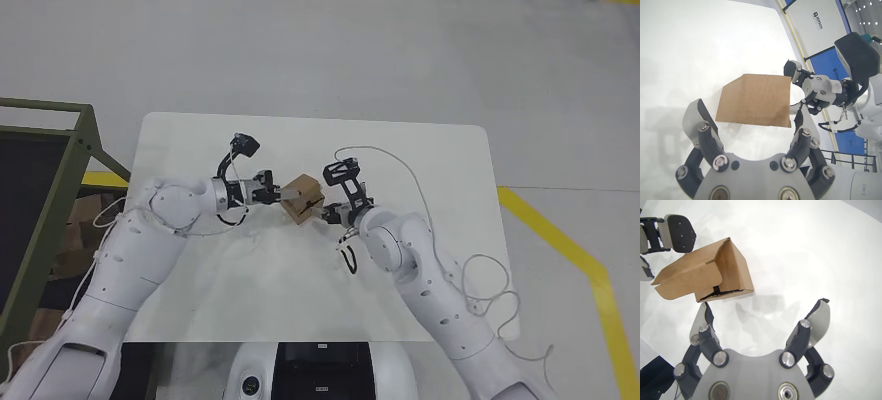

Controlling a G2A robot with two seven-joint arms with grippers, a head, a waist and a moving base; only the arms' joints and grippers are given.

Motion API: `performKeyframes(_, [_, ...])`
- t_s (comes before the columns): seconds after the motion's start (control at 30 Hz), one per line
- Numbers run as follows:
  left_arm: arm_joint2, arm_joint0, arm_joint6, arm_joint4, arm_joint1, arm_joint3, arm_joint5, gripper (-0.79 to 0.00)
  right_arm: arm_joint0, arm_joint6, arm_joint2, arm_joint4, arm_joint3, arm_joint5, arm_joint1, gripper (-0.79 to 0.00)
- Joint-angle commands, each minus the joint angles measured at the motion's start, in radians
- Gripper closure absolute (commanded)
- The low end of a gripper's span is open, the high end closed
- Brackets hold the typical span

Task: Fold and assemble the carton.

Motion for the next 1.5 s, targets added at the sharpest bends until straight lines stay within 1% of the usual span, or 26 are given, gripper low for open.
performKeyframes(0.0, [0.016,-0.008,-0.002,-0.002,-0.004,0.003,-0.010,-0.785,-0.012,-0.002,0.015,-0.003,-0.013,0.001,0.003,-0.785])
performKeyframes(0.17, [0.040,-0.014,0.039,0.012,-0.011,0.011,-0.055,-0.785,-0.056,0.002,0.062,-0.015,-0.052,-0.006,0.016,-0.785])
performKeyframes(0.4, [0.065,-0.021,0.030,-0.022,-0.018,0.016,-0.090,-0.785,-0.124,0.007,0.126,-0.019,-0.117,-0.024,0.033,-0.785])
performKeyframes(0.6, [0.056,-0.002,0.004,-0.058,-0.013,-0.015,-0.102,-0.785,-0.141,0.006,0.145,-0.008,-0.129,-0.041,0.039,-0.785])
performKeyframes(0.7, [0.044,0.010,0.002,-0.049,-0.009,-0.036,-0.100,-0.785,-0.139,0.026,0.148,0.011,-0.121,-0.045,0.040,-0.785])
performKeyframes(0.87, [0.000,0.023,0.037,0.030,0.002,-0.051,-0.039,-0.785,-0.123,0.035,0.148,0.033,-0.077,-0.043,0.039,-0.785])
performKeyframes(0.9, [-0.007,0.023,0.039,0.060,0.004,-0.050,-0.014,-0.785,-0.117,0.032,0.149,0.037,-0.061,-0.037,0.039,-0.785])
performKeyframes(1.03, [-0.005,0.023,0.028,0.103,0.006,-0.055,0.035,-0.785,-0.078,0.010,0.145,0.069,0.012,-0.032,0.034,-0.785])
performKeyframes(1.17, [0.010,0.008,0.018,0.147,0.004,-0.053,0.076,-0.785,-0.029,-0.004,0.129,0.096,0.086,-0.027,0.027,-0.785])
performKeyframes(1.3, [0.022,0.002,0.015,0.149,0.000,-0.050,0.089,-0.785,0.020,-0.018,0.113,0.129,0.159,-0.027,0.019,-0.785])
performKeyframes(1.47, [0.029,-0.008,-0.001,0.117,-0.002,-0.035,0.056,-0.785,0.066,-0.040,0.100,0.161,0.226,-0.030,0.011,-0.785])
